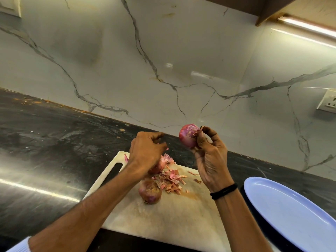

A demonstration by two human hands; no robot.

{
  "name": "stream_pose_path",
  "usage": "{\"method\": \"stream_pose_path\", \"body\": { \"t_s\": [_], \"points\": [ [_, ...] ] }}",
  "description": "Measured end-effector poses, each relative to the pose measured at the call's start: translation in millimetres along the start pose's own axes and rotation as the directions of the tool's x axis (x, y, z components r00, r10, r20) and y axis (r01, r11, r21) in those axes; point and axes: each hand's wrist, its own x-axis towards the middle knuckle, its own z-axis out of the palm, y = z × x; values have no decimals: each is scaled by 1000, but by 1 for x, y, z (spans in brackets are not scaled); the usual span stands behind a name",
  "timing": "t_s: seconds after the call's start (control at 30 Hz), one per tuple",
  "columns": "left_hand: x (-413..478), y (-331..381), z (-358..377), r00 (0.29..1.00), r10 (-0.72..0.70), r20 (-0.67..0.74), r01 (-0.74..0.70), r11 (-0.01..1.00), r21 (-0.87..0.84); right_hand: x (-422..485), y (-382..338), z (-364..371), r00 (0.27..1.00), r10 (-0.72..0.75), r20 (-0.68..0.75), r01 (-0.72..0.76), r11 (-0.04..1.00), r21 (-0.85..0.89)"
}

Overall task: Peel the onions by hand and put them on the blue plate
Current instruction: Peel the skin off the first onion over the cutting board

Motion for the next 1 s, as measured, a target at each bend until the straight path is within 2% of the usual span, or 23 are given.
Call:
{"method": "stream_pose_path", "body": {
  "t_s": [0.07,0.17,0.23,0.37,0.47,0.53,0.83,1.0],
  "points": [
    [-1,5,-1,998,44,47,-37,990,-133,-1,1,1,1000,-13,12,13,999,-39],
    [-6,15,-2,974,42,221,62,894,-443,-2,0,2,998,-20,68,26,996,-84],
    [-7,16,0,957,90,276,73,847,-526,-4,0,2,995,-4,96,18,990,-140],
    [-6,13,3,968,153,199,-32,862,-507,-4,1,2,995,8,99,21,958,-286],
    [-4,7,4,972,208,109,-163,932,-323,-5,2,3,992,26,127,24,925,-380],
    [-3,5,3,966,236,104,-206,949,-238,-6,4,3,990,17,139,47,895,-444],
    [-4,6,2,945,271,183,-217,939,-268,-3,8,0,992,-66,107,110,871,-479],
    [-6,6,4,944,299,140,-258,932,-255,-4,11,0,989,-90,117,138,852,-506]
  ]
}}
